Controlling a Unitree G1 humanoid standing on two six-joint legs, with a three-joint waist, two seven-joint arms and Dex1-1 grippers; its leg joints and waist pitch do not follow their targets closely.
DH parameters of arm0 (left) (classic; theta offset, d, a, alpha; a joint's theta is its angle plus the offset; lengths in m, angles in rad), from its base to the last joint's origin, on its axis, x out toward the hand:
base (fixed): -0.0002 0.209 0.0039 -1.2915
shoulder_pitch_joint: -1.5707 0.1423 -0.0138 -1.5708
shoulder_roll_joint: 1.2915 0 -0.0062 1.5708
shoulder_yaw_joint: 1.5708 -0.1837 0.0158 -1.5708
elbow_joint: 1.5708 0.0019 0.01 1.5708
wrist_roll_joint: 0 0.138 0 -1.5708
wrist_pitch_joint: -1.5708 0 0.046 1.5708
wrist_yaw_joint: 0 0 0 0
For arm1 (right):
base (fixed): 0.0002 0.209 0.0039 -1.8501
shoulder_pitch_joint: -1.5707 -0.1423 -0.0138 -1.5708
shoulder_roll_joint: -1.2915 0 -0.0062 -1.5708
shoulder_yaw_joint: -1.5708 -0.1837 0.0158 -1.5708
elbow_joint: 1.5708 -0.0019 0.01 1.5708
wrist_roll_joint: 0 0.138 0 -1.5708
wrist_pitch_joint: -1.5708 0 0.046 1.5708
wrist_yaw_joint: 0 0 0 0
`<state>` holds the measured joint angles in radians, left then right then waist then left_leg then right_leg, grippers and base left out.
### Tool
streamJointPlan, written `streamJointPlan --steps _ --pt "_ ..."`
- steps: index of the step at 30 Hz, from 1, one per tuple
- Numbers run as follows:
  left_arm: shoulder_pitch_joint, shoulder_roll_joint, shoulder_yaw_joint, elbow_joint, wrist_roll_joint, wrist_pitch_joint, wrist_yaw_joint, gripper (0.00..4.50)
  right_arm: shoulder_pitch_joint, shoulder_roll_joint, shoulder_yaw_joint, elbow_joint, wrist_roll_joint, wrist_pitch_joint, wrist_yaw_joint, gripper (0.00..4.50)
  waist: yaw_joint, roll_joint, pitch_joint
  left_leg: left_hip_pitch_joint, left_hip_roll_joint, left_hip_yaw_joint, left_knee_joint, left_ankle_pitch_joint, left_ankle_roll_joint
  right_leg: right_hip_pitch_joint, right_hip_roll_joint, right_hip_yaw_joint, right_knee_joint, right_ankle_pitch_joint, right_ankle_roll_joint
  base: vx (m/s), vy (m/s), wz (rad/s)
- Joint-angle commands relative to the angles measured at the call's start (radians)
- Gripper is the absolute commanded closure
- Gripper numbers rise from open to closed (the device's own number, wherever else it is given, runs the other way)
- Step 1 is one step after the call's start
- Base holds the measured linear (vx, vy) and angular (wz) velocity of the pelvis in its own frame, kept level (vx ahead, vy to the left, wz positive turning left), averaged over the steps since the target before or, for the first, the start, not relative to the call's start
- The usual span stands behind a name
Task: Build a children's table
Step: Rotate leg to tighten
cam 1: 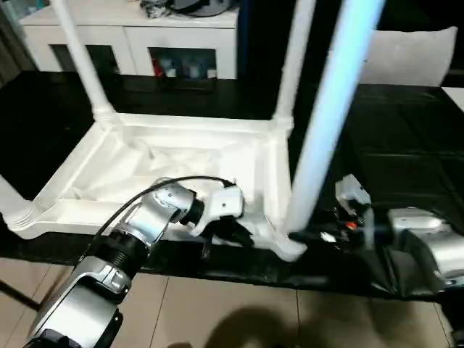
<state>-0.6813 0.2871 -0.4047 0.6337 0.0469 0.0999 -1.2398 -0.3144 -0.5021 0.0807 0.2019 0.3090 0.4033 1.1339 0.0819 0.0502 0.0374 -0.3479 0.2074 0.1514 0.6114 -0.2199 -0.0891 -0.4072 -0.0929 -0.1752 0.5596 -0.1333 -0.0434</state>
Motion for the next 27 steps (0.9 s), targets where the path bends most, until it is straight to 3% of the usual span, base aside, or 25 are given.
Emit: streamJointPlan --steps 1,2,3,6,7,8,11,13,15,16,19,23,27 --pt "-0.048 -0.084 0.047 0.000 -0.030 0.051 0.119 4.50 -0.018 0.097 0.002 -0.013 -0.026 0.042 -0.197 2.59 -0.011 -0.016 -0.062 -0.004 -0.001 0.009 -0.061 -0.162 0.067 0.066 -0.050 0.029 -0.106 -0.532 0.020 0.000 0.000 0.00" --pt "-0.048 -0.084 0.047 0.000 -0.030 0.051 0.119 4.50 -0.018 0.097 0.002 -0.013 -0.026 0.042 -0.198 2.59 -0.016 -0.015 -0.062 -0.004 0.000 0.009 -0.060 -0.167 0.064 0.065 -0.049 0.028 -0.108 -0.535 0.024 0.000 0.000 0.00" --pt "-0.064 -0.115 0.068 0.022 -0.025 0.084 0.190 4.50 -0.026 0.151 -0.009 -0.010 -0.066 0.057 -0.317 2.59 -0.029 -0.016 -0.062 -0.009 -0.002 0.006 -0.061 -0.178 0.062 0.070 -0.048 0.021 -0.112 -0.538 0.035 0.000 0.000 0.00" --pt "-0.082 -0.156 0.092 0.043 -0.025 0.121 0.275 4.50 -0.049 0.233 -0.039 0.005 -0.101 0.088 -0.486 2.59 -0.055 -0.011 -0.064 -0.009 0.000 0.000 -0.062 -0.197 0.061 0.075 -0.050 0.012 -0.119 -0.533 0.041 0.000 0.000 0.00" --pt "-0.089 -0.175 0.103 0.053 -0.025 0.135 0.316 4.50 -0.065 0.276 -0.058 0.021 -0.114 0.098 -0.570 2.59 -0.069 -0.004 -0.064 -0.016 0.003 -0.004 -0.063 -0.191 0.058 0.077 -0.051 0.012 -0.117 -0.509 0.030 0.000 0.000 0.00" --pt "-0.090 -0.177 0.104 0.054 -0.025 0.138 0.321 4.50 -0.067 0.281 -0.061 0.022 -0.116 0.100 -0.581 2.59 -0.077 -0.007 -0.066 -0.011 0.000 -0.005 -0.063 -0.196 0.059 0.076 -0.051 0.011 -0.121 -0.501 0.028 0.000 0.000 0.00" --pt "-0.101 -0.206 0.123 0.070 -0.020 0.151 0.389 4.50 -0.087 0.346 -0.094 0.041 -0.117 0.103 -0.693 2.59 -0.088 -0.004 -0.069 -0.014 -0.001 -0.004 -0.064 -0.167 0.081 0.075 -0.055 0.023 -0.110 -0.452 -0.012 0.000 0.000 0.00" --pt "-0.110 -0.237 0.143 0.082 -0.021 0.156 0.459 4.50 -0.095 0.411 -0.108 0.053 -0.119 0.060 -0.773 2.59 -0.088 -0.008 -0.074 -0.017 0.005 -0.004 -0.065 -0.134 0.091 0.076 -0.059 0.033 -0.099 -0.401 -0.035 0.000 0.000 0.00" --pt "-0.111 -0.247 0.149 0.083 -0.022 0.154 0.479 4.50 -0.097 0.436 -0.110 0.060 -0.114 0.035 -0.790 2.59 -0.083 -0.007 -0.076 -0.020 0.005 -0.003 -0.065 -0.098 0.103 0.079 -0.061 0.038 -0.089 -0.356 -0.057 0.000 0.000 0.00" --pt "-0.112 -0.254 0.153 0.083 -0.021 0.156 0.490 4.50 -0.096 0.453 -0.112 0.059 -0.115 0.024 -0.803 2.25 -0.081 -0.006 -0.077 -0.021 0.007 -0.004 -0.065 -0.076 0.115 0.080 -0.060 0.042 -0.083 -0.321 -0.070 0.000 0.000 0.00" --pt "-0.104 -0.253 0.148 0.073 -0.007 0.147 0.496 4.50 -0.091 0.473 -0.116 0.054 -0.115 0.003 -0.810 2.05 -0.072 -0.007 -0.082 -0.025 0.011 -0.005 -0.062 0.006 0.149 0.085 -0.062 0.052 -0.059 -0.204 -0.110 0.000 0.000 0.00" --pt "-0.094 -0.241 0.138 0.067 0.004 0.136 0.482 4.50 -0.087 0.465 -0.126 0.043 -0.118 -0.015 -0.806 1.61 -0.066 -0.006 -0.079 -0.020 0.013 -0.003 -0.063 0.014 0.162 0.083 -0.062 0.055 -0.058 -0.202 -0.126 0.000 0.000 0.00" --pt "-0.079 -0.206 0.119 0.064 0.016 0.098 0.435 4.50 -0.067 0.395 -0.127 0.017 -0.109 -0.043 -0.721 1.21 -0.065 -0.006 -0.076 -0.018 0.012 0.001 -0.065 -0.021 0.153 0.083 -0.061 0.056 -0.064 -0.240 -0.116 0.000 0.000 0.00"
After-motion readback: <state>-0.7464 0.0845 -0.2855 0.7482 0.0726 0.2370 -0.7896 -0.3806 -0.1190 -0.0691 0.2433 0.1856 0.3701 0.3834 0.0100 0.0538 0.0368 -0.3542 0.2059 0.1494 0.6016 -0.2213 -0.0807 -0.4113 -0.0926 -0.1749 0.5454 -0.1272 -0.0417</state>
